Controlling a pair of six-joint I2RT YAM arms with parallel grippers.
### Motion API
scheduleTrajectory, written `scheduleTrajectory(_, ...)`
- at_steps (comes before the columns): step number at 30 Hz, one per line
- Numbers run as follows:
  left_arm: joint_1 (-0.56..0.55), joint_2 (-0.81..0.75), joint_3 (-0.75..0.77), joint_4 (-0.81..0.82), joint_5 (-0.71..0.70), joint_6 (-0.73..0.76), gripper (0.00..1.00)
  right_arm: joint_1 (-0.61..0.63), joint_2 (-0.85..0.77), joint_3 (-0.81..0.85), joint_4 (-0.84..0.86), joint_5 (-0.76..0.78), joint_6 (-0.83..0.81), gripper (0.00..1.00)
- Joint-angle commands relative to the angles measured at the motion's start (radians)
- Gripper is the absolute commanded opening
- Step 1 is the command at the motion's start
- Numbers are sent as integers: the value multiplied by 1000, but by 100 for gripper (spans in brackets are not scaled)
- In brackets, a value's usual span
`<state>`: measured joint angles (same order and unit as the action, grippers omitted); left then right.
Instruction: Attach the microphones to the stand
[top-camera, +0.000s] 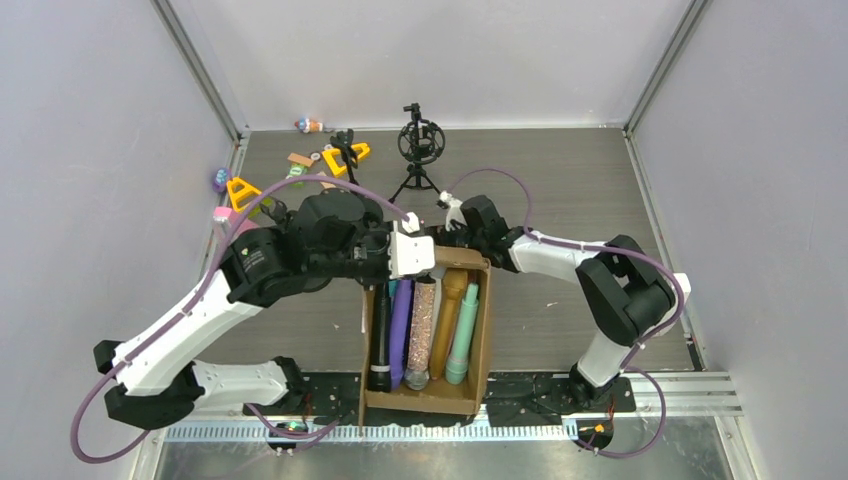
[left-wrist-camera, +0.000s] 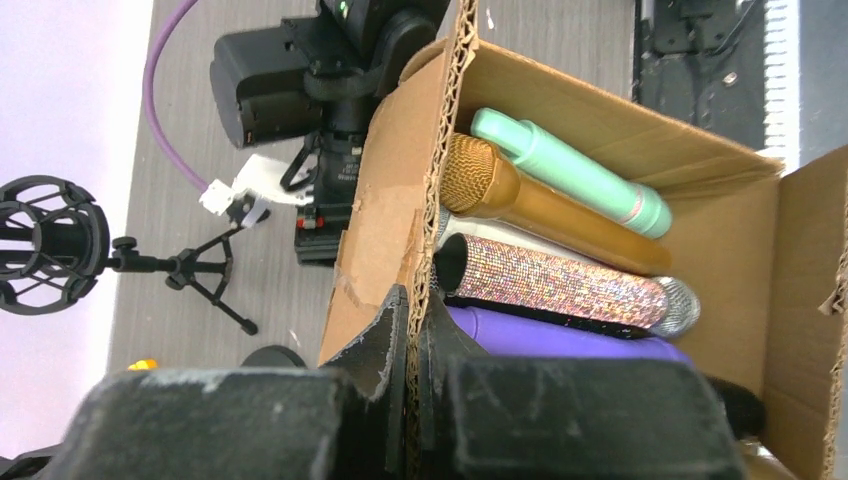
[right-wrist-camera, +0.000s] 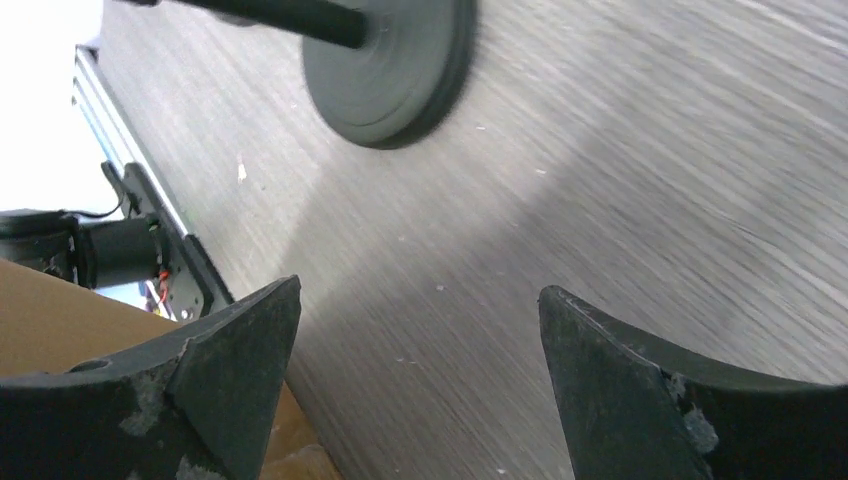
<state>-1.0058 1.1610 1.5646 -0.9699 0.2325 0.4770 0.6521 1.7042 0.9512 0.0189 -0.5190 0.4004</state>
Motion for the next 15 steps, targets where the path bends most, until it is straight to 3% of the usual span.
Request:
scheduleTrajectory(1, 6, 31, -108, 110, 0, 80, 0, -22, -99, -131, 76, 125, 110, 93)
scheduleTrajectory(9, 5, 196, -9, 107, 102, 184, 0, -75, -528, -328, -176, 673, 202, 96)
scheduleTrajectory(13, 4, 276, 40, 99, 167, 186, 0, -142, -661, -322, -310, 809, 222, 99)
scheduleTrajectory(15, 5, 301, 44, 110, 199, 186, 8, -157, -708, -298, -350, 850, 210, 96)
